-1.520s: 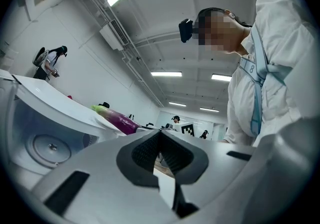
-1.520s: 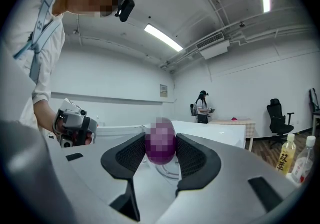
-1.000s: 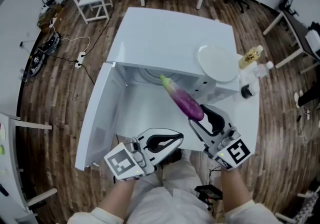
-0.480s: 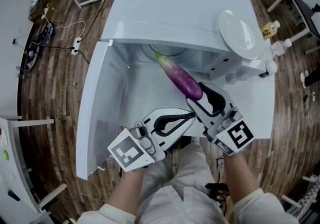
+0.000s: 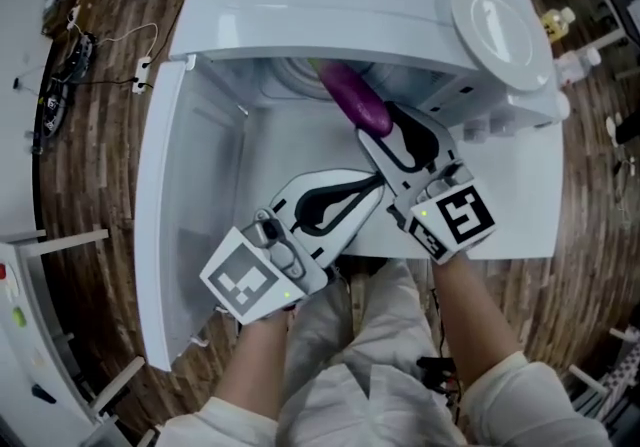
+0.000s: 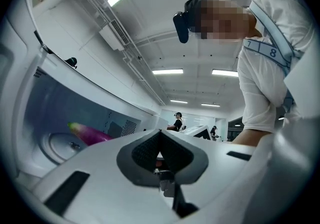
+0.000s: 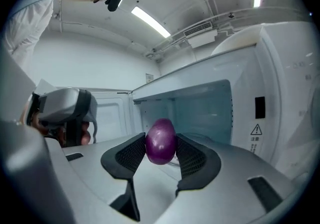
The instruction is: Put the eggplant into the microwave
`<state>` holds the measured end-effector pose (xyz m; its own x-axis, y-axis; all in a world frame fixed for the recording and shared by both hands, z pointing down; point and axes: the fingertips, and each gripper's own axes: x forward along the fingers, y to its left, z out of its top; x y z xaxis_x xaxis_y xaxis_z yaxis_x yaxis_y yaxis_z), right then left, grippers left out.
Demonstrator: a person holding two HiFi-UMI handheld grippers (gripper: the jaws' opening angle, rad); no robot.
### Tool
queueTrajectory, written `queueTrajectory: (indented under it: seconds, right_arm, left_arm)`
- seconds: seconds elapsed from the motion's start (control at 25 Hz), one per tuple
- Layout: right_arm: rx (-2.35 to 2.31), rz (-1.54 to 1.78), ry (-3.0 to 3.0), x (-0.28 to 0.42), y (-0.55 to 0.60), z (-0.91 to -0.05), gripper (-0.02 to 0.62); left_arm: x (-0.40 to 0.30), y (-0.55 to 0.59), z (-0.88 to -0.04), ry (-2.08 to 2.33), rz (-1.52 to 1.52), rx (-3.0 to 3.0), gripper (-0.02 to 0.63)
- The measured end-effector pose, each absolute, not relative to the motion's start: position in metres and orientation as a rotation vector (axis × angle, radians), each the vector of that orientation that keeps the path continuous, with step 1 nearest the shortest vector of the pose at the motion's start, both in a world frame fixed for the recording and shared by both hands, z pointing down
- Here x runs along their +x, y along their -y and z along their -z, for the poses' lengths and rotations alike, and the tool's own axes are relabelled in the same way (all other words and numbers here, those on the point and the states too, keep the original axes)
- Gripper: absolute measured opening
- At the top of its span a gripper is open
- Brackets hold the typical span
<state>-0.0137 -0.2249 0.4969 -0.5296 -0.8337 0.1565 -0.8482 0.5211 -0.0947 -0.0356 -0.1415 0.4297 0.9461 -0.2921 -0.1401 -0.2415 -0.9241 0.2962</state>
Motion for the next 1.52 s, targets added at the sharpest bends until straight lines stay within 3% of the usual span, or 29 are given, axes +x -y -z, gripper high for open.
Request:
queueTrajectory:
  seconds: [1.52]
  right_arm:
    - [1.636, -0.182, 2.296, -0.02, 0.31, -0.563, 0.218]
  left_arm:
    - [-0.061, 0.197, -0.475, 0.674, 0.258, 2.711, 0.0]
